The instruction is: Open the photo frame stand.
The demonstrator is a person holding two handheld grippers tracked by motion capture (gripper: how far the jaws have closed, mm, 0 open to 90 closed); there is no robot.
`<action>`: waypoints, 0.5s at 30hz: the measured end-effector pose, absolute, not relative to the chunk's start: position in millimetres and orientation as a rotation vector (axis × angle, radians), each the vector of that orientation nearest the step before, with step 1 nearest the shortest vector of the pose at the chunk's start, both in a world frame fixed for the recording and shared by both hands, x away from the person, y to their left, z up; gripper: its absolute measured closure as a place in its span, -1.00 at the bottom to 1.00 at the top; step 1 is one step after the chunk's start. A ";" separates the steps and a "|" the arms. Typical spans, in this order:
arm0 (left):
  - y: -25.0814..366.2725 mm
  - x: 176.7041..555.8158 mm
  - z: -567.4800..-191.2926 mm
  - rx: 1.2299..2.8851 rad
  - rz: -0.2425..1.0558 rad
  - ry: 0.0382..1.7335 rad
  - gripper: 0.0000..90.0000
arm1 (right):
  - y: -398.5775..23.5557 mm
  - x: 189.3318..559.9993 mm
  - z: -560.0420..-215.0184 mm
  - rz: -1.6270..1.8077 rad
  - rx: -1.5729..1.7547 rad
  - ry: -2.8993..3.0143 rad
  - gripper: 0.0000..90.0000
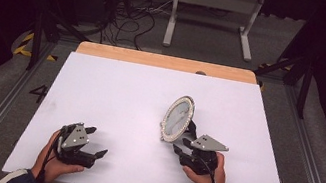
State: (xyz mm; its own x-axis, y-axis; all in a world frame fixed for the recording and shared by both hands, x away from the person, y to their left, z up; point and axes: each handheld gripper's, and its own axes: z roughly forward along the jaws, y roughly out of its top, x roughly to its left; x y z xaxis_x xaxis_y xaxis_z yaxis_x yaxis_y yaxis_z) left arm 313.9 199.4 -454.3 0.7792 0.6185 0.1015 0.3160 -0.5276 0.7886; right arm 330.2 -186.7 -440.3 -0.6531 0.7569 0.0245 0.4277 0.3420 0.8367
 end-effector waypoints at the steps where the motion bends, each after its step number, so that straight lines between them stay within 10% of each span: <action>1: 199.1 314.3 -454.4 2.163 0.475 0.690 -0.58 | -185.0 330.0 -440.1 1.243 1.057 2.237 0.20; 15: 194.5 316.1 -458.0 2.189 0.471 0.681 -0.58 | -153.4 342.4 -445.1 1.314 1.168 2.083 -0.07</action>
State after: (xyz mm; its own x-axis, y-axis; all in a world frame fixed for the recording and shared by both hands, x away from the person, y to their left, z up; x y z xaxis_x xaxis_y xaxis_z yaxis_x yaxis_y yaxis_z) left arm 316.1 194.5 -458.0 0.7878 0.6059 0.1107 0.3166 -0.5524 0.7711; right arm 342.4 -153.4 -445.1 -0.5632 0.8217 0.0869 0.4321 0.2032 0.8787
